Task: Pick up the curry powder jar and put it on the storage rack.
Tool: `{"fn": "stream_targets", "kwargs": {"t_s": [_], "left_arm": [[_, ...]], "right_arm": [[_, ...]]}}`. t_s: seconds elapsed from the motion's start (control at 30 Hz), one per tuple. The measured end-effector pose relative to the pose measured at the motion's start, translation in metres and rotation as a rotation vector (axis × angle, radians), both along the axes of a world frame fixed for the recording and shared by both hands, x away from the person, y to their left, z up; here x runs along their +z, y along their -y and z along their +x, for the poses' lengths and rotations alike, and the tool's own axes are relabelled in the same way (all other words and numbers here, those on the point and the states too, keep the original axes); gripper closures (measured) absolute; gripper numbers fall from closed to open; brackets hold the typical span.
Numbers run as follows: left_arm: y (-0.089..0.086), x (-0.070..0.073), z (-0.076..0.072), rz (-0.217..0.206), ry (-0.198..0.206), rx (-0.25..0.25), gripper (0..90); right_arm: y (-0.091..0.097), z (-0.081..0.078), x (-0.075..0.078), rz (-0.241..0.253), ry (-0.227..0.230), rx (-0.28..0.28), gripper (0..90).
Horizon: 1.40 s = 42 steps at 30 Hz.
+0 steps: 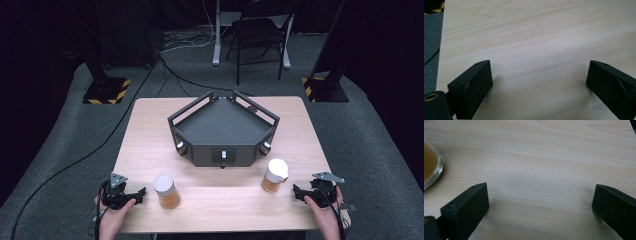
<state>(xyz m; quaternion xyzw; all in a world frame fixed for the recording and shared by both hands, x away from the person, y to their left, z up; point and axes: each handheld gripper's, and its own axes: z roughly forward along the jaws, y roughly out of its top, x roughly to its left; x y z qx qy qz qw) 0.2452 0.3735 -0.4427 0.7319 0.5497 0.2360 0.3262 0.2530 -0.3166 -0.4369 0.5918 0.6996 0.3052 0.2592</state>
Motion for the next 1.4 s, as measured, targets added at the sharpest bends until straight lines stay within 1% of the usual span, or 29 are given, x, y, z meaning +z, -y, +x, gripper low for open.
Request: {"fn": "stream_targets", "kwargs": {"t_s": [0.07,0.17,0.23,0.3,0.4,0.43,0.47,0.5,0.53,0.6,0.63,0.67,0.7,0.77,0.93,0.97,1.03,1.2,1.3,1.33,1.4], "left_arm": [[-0.001,0.0,0.0,-0.001,-0.001,-0.004,5.7],[-0.005,0.0,-0.001,-0.02,0.0,-0.013,5.7],[-0.008,0.002,-0.001,-0.03,-0.013,-0.006,4.8],[-0.013,0.004,-0.001,-0.047,-0.019,-0.012,3.0],[-0.018,0.008,-0.005,-0.058,-0.01,-0.013,2.9],[-0.02,0.01,-0.007,-0.07,-0.004,-0.015,2.9],[-0.02,0.01,-0.007,-0.07,-0.004,-0.015,2.9],[-0.025,0.012,-0.01,-0.085,0.004,-0.021,2.9],[-0.027,0.014,-0.011,-0.092,0.007,-0.026,2.9],[-0.034,0.017,-0.013,-0.116,0.015,-0.048,2.9],[-0.035,0.019,-0.014,-0.122,0.018,-0.053,2.9],[-0.036,0.022,-0.016,-0.119,0.022,-0.061,2.9],[-0.035,0.024,-0.017,-0.116,0.027,-0.062,3.0],[-0.035,0.029,-0.018,-0.109,0.02,-0.074,3.0],[-0.037,0.037,-0.019,-0.133,0.023,-0.113,3.3],[-0.036,0.041,-0.021,-0.131,0.031,-0.131,3.5],[-0.035,0.043,-0.022,-0.134,0.037,-0.137,3.8],[-0.029,0.056,-0.027,-0.129,0.06,-0.18,3.8],[-0.026,0.061,-0.028,-0.13,0.066,-0.205,3.8],[-0.025,0.063,-0.029,-0.133,0.068,-0.214,3.8],[-0.025,0.065,-0.028,-0.153,0.069,-0.239,3.8]], "right_arm": [[0.0,0.0,0.0,0.0,-0.001,0.001,0.1],[0.0,0.0,0.0,0.0,-0.001,0.001,0.0],[0.0,0.0,0.0,0.0,-0.001,0.002,0.0],[0.0,0.0,0.0,0.0,-0.001,0.002,0.0],[0.0,0.0,0.0,0.0,-0.001,0.002,0.0],[0.0,0.0,0.0,0.0,-0.001,0.002,0.0],[0.0,0.0,0.0,0.0,-0.001,0.002,0.0],[0.0,0.0,0.0,0.0,-0.001,0.002,0.0],[0.0,0.0,0.0,0.0,-0.001,0.002,0.0],[0.0,0.0,0.0,0.0,-0.001,0.002,0.0],[0.0,0.0,0.0,0.0,-0.001,0.002,0.0],[0.0,0.0,0.0,0.0,-0.001,0.002,0.0],[0.0,0.0,0.0,0.0,-0.001,0.002,0.0],[0.0,0.0,0.0,0.0,-0.001,0.002,0.0],[0.0,0.0,0.0,0.0,-0.001,0.002,0.0],[0.0,0.0,0.0,0.0,-0.001,0.002,0.0],[0.0,0.0,0.0,0.0,0.0,0.002,0.0],[0.0,0.0,0.0,-0.001,0.0,0.003,0.0],[0.0,0.0,0.0,-0.001,0.0,0.003,0.0],[0.0,0.0,0.0,-0.001,0.0,0.003,0.0],[0.0,0.0,0.0,-0.001,0.0,0.003,0.0]]}}
